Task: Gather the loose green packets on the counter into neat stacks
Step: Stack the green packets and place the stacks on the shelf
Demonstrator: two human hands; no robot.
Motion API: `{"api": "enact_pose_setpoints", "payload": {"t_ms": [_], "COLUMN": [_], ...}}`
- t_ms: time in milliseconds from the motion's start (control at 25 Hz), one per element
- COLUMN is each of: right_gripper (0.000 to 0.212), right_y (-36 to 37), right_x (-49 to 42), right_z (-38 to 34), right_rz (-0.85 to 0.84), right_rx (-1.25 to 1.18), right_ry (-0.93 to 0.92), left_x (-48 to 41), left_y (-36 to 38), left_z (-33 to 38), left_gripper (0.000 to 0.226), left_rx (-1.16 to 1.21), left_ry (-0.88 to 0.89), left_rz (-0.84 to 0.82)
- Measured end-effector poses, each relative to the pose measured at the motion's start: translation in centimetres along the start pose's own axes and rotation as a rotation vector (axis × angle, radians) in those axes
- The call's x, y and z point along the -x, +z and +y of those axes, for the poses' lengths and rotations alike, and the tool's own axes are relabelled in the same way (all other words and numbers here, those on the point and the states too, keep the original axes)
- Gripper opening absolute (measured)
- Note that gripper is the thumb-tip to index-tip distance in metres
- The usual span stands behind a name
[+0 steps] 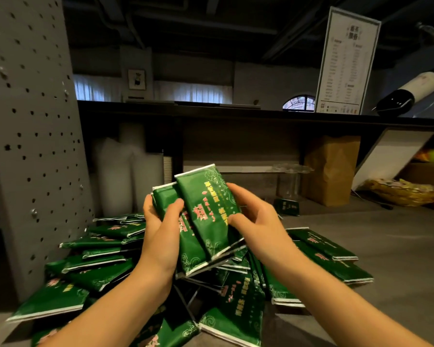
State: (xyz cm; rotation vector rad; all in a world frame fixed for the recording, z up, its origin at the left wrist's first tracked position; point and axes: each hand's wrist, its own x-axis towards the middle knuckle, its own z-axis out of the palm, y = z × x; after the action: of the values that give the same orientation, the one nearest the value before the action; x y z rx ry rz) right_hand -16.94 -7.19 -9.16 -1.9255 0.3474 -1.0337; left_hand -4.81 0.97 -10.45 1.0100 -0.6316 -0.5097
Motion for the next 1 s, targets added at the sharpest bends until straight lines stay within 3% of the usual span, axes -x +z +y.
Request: {"api": "enact_pose_setpoints", "payload": {"t_ms": [240,400,720,800,880,1000], "right_gripper": [0.053,0.056,0.042,0.031,0.028,0.037], "right_y": [2.8,3.2,0.2,-2.0,-5.1,-10.3], "right_x": [1.4,1.6,0.0,-1.0,-2.3,-3.5], "right_z": [0.1,0.8,1.5,2.3,4.0,7.5], "right_rz": [0.017,-0.027,-0.102,0.008,0.078,-0.018], "right_rx": [0.154,0.103,0.051,0.215,0.584,1.105], "right_ry": [-0.107,-0.115,-0.126,-0.161,-0.095,0.283], "left_x": [0.7,0.8,0.8,1.1,1.3,1.6], "left_y": [0.0,0.0,0.0,0.2,0.2,0.3], "left_z": [-0.5,-0.4,-1.0,-1.1,-1.1,-1.3], "left_gripper": [0.061,0.108,0.087,0.085,0.085,0.088], "left_rx": [0.0,-0.068,-0.127,-0.12,-0.127,-0.147], "left_ry": [0.057,0.067,0.124,0.111,0.114,0.125], "left_rz": [-0.002,-0.053,-0.043,-0.063,-0.095,-0.147]}}
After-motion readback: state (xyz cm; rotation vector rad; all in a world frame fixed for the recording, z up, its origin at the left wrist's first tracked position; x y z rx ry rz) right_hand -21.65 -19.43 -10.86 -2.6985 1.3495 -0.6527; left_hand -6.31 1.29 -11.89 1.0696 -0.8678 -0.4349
